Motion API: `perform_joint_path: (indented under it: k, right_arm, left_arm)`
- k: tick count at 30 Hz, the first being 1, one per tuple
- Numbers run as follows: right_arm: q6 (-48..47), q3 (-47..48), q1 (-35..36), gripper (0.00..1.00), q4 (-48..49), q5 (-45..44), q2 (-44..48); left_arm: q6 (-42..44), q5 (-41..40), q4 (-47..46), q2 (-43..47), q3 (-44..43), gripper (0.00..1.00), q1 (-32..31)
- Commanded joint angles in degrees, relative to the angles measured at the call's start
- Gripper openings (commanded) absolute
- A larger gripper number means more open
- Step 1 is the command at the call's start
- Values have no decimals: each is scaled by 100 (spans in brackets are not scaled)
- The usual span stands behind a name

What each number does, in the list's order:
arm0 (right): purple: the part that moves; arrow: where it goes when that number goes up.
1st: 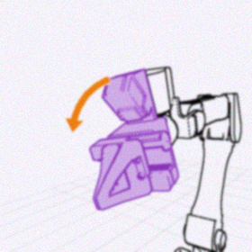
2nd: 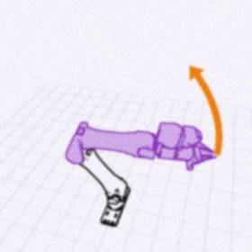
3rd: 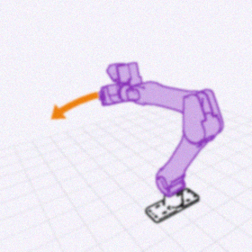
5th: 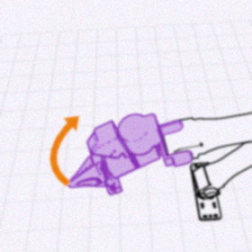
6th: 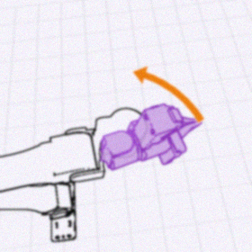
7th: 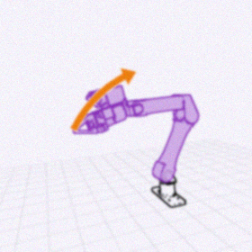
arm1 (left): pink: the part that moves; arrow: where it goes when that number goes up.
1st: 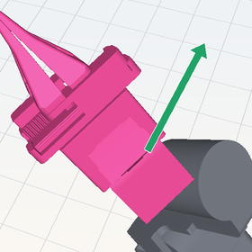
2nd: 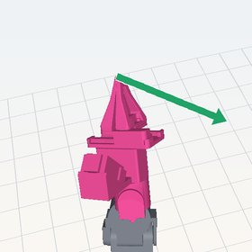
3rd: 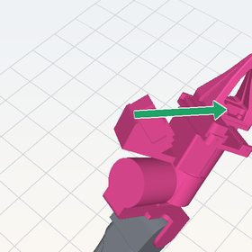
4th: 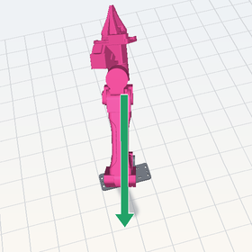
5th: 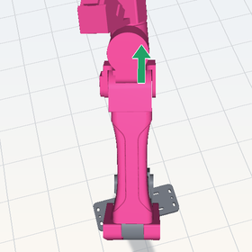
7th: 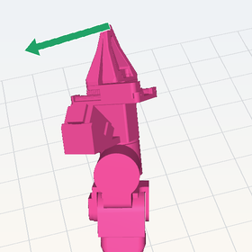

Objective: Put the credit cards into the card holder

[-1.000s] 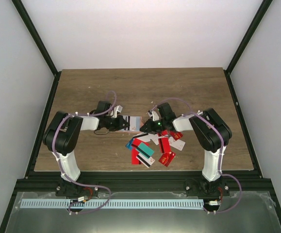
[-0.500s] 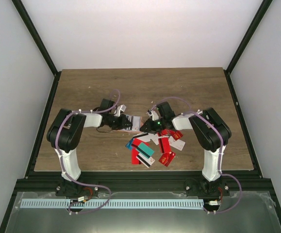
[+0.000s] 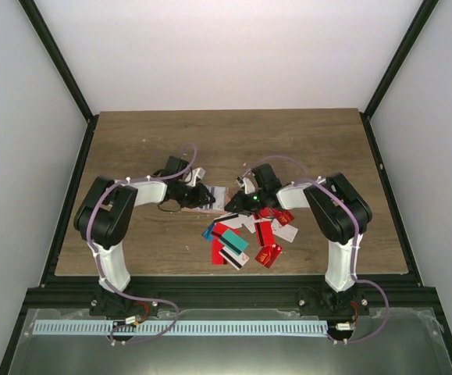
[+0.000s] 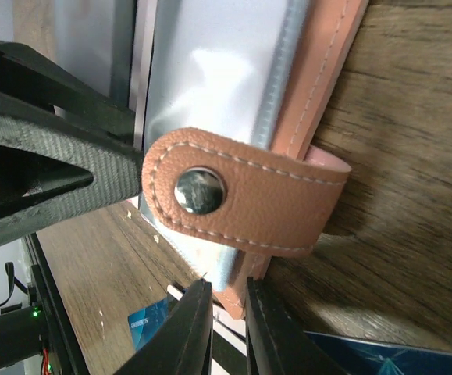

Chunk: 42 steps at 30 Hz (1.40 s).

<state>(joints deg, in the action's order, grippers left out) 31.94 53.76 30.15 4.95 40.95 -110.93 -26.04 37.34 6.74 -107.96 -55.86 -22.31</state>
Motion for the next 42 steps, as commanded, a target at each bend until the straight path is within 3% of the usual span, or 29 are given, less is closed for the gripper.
perform_joint_path:
  k: [1,16,26,42]
  right_arm:
    - [-105,213,87,15,-45,-247,13]
    - [-239,240,87,16,-367,-322,522]
    - [-86,377,468,16,-483,-347,970]
    - [-129,1550,791,16,-622,-308,-128]
  left_arm:
    - [209,-489,932,225,-34,31,-134]
    - [517,-1659,2141,1437,-106,70,-87]
    - [507,-2198,1934,1373,14,71,163]
    - [346,-2181,1454,1030,246,70,226]
